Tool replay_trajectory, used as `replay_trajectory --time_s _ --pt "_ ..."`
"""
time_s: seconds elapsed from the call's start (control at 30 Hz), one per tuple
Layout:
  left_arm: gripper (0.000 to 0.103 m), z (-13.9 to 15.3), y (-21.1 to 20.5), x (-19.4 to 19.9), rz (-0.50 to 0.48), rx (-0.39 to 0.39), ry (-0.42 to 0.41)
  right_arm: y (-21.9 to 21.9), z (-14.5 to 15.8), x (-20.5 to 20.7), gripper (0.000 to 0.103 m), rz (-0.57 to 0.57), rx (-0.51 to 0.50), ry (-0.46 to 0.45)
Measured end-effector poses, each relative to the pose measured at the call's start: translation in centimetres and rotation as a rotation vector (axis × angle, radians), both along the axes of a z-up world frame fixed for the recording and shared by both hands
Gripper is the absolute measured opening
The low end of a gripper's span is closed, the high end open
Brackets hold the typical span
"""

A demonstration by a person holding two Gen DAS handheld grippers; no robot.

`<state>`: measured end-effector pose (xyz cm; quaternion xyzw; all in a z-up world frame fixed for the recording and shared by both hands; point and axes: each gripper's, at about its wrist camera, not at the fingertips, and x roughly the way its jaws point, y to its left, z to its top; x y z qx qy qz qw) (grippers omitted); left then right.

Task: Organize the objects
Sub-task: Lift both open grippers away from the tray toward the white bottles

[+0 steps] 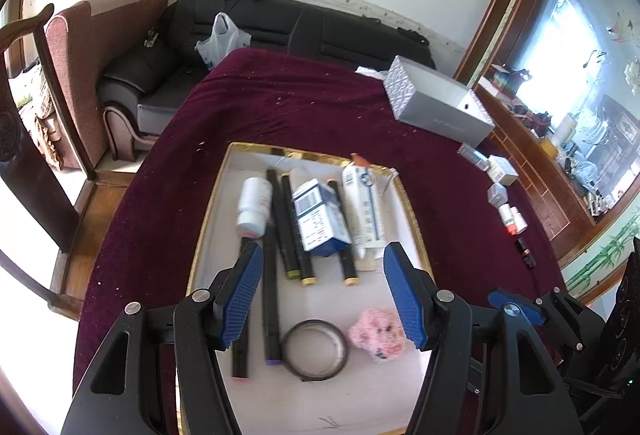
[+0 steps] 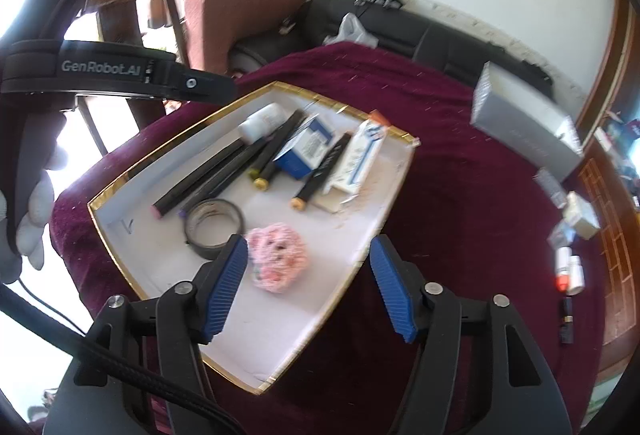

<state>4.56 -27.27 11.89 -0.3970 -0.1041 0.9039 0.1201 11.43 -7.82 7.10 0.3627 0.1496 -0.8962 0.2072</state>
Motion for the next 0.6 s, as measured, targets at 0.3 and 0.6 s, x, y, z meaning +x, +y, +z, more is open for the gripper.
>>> replay_trajectory --time_s 0.3,0.6 --pt "0.057 1.9 6.2 0.6 -0.097 0.006 0.038 5.8 1.6 0.2 0.070 -0.123 -0.019 0.057" --pt "0.057 2.0 13.2 0.2 -0.199 -0.007 0.017 11.2 1.4 -0.6 0.070 -0.218 -0.045 0.048"
